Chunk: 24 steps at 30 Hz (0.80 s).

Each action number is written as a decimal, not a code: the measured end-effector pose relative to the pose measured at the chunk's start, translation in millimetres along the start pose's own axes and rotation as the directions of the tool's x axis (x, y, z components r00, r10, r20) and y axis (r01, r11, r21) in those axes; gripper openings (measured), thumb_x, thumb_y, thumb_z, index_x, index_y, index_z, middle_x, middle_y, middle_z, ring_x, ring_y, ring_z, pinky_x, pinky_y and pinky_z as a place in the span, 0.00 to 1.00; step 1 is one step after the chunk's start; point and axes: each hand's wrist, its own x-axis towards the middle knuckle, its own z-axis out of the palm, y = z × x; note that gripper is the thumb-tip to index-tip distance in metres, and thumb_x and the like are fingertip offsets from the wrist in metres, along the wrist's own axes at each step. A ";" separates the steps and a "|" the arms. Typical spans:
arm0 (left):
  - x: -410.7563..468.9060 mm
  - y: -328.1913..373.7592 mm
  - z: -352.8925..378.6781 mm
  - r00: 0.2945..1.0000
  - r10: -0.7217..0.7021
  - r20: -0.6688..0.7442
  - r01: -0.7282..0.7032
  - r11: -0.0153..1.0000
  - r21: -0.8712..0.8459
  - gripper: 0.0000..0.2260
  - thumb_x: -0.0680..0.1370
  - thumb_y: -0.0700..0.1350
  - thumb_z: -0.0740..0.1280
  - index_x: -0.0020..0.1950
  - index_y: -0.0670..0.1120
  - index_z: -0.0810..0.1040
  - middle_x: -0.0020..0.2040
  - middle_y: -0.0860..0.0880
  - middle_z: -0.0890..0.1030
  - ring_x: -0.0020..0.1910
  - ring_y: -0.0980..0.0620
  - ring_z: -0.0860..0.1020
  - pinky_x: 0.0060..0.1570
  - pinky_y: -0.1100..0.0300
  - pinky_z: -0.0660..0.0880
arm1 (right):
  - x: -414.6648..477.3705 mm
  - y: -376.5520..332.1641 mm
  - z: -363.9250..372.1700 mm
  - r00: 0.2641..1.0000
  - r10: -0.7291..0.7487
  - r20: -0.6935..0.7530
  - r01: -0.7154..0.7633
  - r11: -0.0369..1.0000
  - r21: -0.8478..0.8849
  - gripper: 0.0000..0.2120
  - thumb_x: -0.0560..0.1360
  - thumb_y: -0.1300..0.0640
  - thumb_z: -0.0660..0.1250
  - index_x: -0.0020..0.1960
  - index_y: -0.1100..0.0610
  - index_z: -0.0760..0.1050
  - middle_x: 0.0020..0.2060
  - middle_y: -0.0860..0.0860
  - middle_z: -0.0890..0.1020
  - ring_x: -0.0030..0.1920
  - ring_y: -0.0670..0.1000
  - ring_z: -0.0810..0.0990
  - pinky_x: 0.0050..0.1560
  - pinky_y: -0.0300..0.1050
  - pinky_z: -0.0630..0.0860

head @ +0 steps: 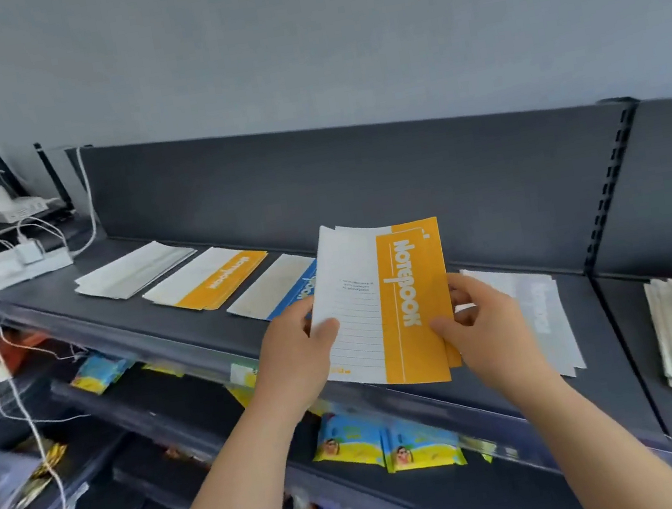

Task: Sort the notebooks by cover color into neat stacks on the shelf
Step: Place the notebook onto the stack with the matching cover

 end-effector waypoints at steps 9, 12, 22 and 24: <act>52.3 -57.3 -73.1 0.996 -0.082 -0.038 0.078 0.993 -0.086 0.19 0.77 0.34 0.63 0.54 0.59 0.78 0.51 0.59 0.83 0.50 0.60 0.80 0.46 0.62 0.79 | 46.1 -23.1 102.1 0.997 0.032 0.073 -0.030 0.999 -0.028 0.25 0.76 0.55 0.67 0.71 0.50 0.64 0.48 0.42 0.75 0.41 0.41 0.76 0.32 0.33 0.73; 78.1 -74.6 -86.9 0.992 -0.083 -0.099 0.076 0.995 -0.067 0.19 0.77 0.34 0.63 0.58 0.58 0.78 0.51 0.60 0.82 0.50 0.61 0.80 0.43 0.66 0.78 | 69.1 -28.0 129.9 0.996 0.028 0.090 -0.023 0.998 -0.052 0.23 0.75 0.54 0.67 0.69 0.49 0.66 0.46 0.43 0.75 0.39 0.40 0.75 0.24 0.29 0.68; 163.4 -125.3 -145.0 0.965 -0.057 -0.254 0.087 0.990 0.109 0.16 0.76 0.35 0.59 0.51 0.52 0.81 0.45 0.57 0.82 0.45 0.50 0.80 0.40 0.53 0.79 | 135.6 -51.7 232.5 0.985 0.050 0.166 -0.043 0.998 -0.046 0.21 0.74 0.55 0.69 0.65 0.52 0.69 0.47 0.48 0.79 0.44 0.47 0.79 0.39 0.37 0.73; 180.2 -136.5 -159.2 0.968 -0.046 -0.248 0.087 0.984 0.155 0.14 0.77 0.35 0.59 0.52 0.51 0.80 0.47 0.58 0.81 0.45 0.56 0.79 0.35 0.62 0.76 | 145.5 -59.5 252.4 0.987 0.054 0.153 -0.042 0.996 -0.078 0.18 0.74 0.54 0.68 0.63 0.51 0.71 0.46 0.47 0.79 0.43 0.47 0.79 0.38 0.38 0.73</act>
